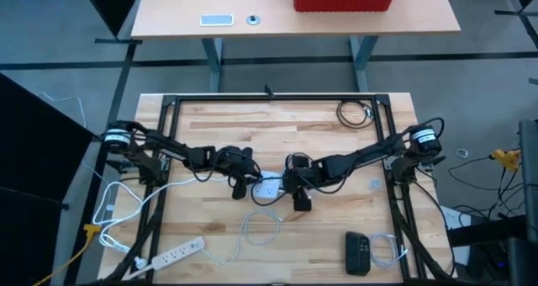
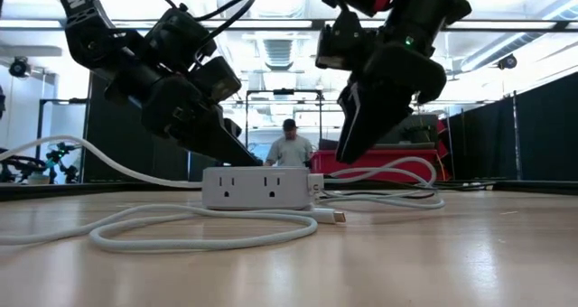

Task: Insert USB
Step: Insert the blue USB cable into the top white outlet extension, then insert the black USB cable into the white charger adapter

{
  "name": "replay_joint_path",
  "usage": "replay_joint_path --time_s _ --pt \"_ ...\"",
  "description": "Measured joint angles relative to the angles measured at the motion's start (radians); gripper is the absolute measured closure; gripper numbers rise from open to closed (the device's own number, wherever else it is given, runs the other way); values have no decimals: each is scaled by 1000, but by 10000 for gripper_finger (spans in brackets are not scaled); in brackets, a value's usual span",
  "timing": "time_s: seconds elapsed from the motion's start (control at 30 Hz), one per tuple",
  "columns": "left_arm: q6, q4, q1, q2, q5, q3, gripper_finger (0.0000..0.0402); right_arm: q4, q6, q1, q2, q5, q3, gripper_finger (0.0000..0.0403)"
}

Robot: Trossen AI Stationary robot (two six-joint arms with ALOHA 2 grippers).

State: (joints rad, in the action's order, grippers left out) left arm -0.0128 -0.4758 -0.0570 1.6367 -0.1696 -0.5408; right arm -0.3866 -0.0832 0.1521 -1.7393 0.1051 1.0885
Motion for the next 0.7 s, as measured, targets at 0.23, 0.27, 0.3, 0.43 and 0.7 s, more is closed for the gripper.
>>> replay_joint_path --time_s 0.23,0.27,0.3,0.43,0.7 --pt "-30 -1 -2 -72 178 -35 321 1 103 -62 7 0 0 177" --pt "-28 -2 -3 -77 204 -38 317 10 114 -75 6 0 0 173" --pt "-24 1 -3 -80 220 -42 311 21 135 -89 6 0 0 168" --pt "-7 -3 -3 -88 233 -52 277 72 221 -140 5 0 0 153" --pt "0 97 -12 -124 337 -118 192 167 394 -239 5 -9 -3 130"
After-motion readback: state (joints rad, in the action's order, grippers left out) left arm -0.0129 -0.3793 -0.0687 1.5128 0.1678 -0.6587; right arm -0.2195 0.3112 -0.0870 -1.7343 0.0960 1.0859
